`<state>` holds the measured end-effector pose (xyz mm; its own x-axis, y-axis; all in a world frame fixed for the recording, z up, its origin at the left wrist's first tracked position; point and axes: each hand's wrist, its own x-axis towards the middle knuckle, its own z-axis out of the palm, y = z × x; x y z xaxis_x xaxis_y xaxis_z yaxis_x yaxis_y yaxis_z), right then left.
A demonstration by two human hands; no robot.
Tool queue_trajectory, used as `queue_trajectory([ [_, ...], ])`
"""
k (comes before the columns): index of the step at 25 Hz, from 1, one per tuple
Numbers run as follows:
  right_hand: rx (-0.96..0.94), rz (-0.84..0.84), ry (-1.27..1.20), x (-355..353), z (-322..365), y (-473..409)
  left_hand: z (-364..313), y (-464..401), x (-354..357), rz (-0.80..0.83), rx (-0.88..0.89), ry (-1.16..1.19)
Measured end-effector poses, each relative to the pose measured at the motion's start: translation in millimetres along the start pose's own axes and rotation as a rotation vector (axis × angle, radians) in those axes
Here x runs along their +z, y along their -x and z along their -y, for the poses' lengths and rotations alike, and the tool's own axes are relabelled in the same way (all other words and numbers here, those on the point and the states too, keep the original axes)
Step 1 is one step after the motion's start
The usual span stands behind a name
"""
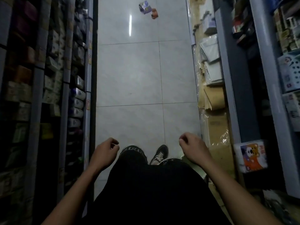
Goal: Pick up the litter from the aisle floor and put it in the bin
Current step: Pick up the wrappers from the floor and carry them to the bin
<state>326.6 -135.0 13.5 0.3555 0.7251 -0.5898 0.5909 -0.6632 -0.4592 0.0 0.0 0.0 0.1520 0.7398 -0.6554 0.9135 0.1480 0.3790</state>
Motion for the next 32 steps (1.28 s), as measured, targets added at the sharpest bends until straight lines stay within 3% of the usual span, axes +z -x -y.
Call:
queue_trajectory([
  [6, -0.116, -0.01, 0.018, -44, 52, -76, 2, -18, -23, -0.079, -0.138, 0.103],
  [13, -0.12, -0.02, 0.071, -87, 120, -178, -27, -117, -86, -0.067, -0.171, 0.141],
  [23, 0.131, -0.073, 0.008, -156, 153, -259, -192, -306, -202, 0.102, 0.148, -0.074],
  [32, 0.179, -0.111, -0.076, -271, 161, -413, -362, -459, -260, 0.05, 0.201, -0.12],
])
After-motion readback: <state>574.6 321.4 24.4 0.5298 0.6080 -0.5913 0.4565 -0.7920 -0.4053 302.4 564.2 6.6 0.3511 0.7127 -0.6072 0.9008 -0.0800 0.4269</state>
